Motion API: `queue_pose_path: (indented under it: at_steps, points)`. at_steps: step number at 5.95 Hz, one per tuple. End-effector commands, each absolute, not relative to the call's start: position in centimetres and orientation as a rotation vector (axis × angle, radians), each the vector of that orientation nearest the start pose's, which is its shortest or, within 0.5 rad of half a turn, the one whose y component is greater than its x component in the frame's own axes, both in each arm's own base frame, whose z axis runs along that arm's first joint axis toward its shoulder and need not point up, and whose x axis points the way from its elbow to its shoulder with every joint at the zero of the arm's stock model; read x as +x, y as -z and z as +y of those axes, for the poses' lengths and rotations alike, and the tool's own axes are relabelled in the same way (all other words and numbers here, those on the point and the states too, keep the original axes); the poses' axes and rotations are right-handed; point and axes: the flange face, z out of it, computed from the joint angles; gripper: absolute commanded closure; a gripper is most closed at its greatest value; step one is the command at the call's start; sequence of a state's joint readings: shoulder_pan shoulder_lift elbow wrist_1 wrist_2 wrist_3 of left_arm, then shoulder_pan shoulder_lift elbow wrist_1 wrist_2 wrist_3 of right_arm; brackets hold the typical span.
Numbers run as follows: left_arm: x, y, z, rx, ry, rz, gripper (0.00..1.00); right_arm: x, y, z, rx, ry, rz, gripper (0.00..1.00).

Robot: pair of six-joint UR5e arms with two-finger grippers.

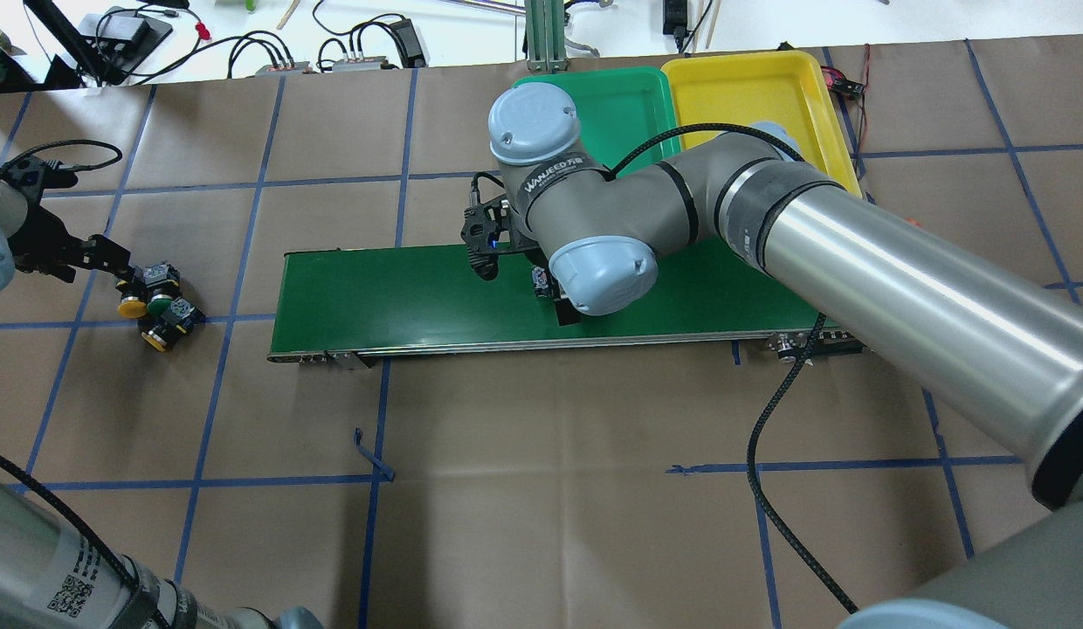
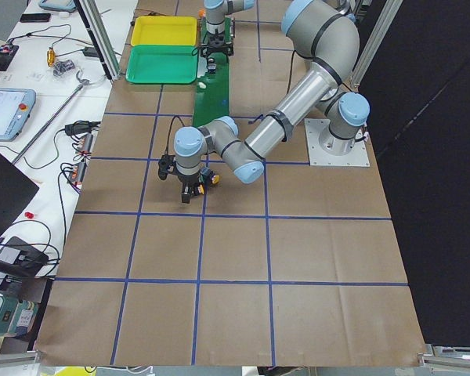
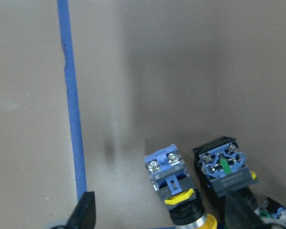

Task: Sort buttons by color to trays
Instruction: 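Drop the green-cap button into the green tray while the left grasps a yellow-cap button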

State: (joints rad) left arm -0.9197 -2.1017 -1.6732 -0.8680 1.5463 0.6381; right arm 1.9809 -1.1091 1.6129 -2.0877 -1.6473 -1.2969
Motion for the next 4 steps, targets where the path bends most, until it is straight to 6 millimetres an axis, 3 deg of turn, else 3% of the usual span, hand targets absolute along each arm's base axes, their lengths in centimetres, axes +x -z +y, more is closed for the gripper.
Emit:
queue_pose_path:
  at_steps: [1,2,3,4]
  points:
    - [27.9,-18.0,-58.9,-0.105,0.061,3.13,0.09,35.3,-25.8,-54.6,-2.449,0.028,2.167,0.0]
    - [27.6,-17.9,-58.9,-0.117,0.059,3.133,0.09,33.4,-24.2,-54.6,-2.412,-0.014,2.191,0.02]
    - [27.7,-17.7,-58.8,-0.125,0.051,3.135,0.17,31.8,-23.6,-54.5,-2.376,-0.054,2.213,0.19]
    - [27.7,-18.2,-58.8,-0.124,0.066,3.132,0.53,29.0,-23.1,-55.3,-2.314,-0.09,2.26,0.31]
